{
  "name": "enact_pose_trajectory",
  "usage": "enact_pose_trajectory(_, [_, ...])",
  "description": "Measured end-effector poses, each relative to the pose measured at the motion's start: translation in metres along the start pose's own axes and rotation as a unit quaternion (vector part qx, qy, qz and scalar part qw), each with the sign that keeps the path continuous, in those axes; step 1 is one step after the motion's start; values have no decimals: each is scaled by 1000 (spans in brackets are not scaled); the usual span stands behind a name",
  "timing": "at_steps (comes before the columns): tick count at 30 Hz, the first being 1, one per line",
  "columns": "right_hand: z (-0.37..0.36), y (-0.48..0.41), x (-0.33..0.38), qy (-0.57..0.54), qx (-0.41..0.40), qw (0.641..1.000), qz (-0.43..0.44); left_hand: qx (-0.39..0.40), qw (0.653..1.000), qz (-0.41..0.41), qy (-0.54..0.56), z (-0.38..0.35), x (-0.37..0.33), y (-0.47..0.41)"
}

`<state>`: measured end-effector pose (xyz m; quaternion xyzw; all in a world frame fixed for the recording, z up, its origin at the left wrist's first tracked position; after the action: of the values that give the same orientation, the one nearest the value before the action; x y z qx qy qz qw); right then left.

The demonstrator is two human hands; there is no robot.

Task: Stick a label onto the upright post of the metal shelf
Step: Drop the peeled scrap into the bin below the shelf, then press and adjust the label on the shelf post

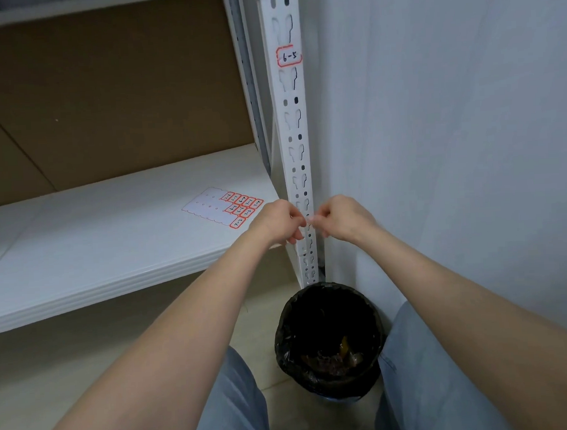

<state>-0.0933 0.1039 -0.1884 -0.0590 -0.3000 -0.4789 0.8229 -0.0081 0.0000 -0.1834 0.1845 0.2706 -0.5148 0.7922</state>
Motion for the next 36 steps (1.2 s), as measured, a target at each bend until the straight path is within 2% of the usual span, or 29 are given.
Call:
enact_pose_trajectory(2, [8, 2, 9, -34, -22, 999, 6, -51, 999, -16, -1, 11, -5, -2])
enact_pose_trajectory(7, [46, 4, 35, -116, -170, 978, 28, -197, 978, -52, -38, 50, -27, -2])
enact_pose_trajectory(12, [86, 7, 72, -203, -248, 942, 98, -350, 933, -88, 1, 99, -55, -6])
enact_pose_trajectory(17, [124, 6, 104, -250, -329, 897, 157, -434, 891, -132, 3, 145, -89, -10])
enact_pose_trajectory(21, [144, 3, 119, -266, -371, 872, 177, -452, 877, -164, 7, 170, -108, -22])
enact_pose_trajectory(31, [143, -8, 129, -337, -357, 830, 262, -403, 893, -188, 69, 200, -133, -49])
enact_pose_trajectory(36, [141, -12, 127, -350, -390, 804, 282, -387, 896, -186, 117, 197, -128, -54])
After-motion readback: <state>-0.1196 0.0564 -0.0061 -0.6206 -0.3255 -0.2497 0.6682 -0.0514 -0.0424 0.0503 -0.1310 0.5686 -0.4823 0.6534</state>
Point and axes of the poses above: each hand's wrist, its own y-axis away from the middle knuckle, its own z-axis out of the back of the hand, x = y × z, the point moved 6 cm from there along -y, towards the middle knuckle, and after that the axes turned 13 degrees about -z, right-handed, at the moved point
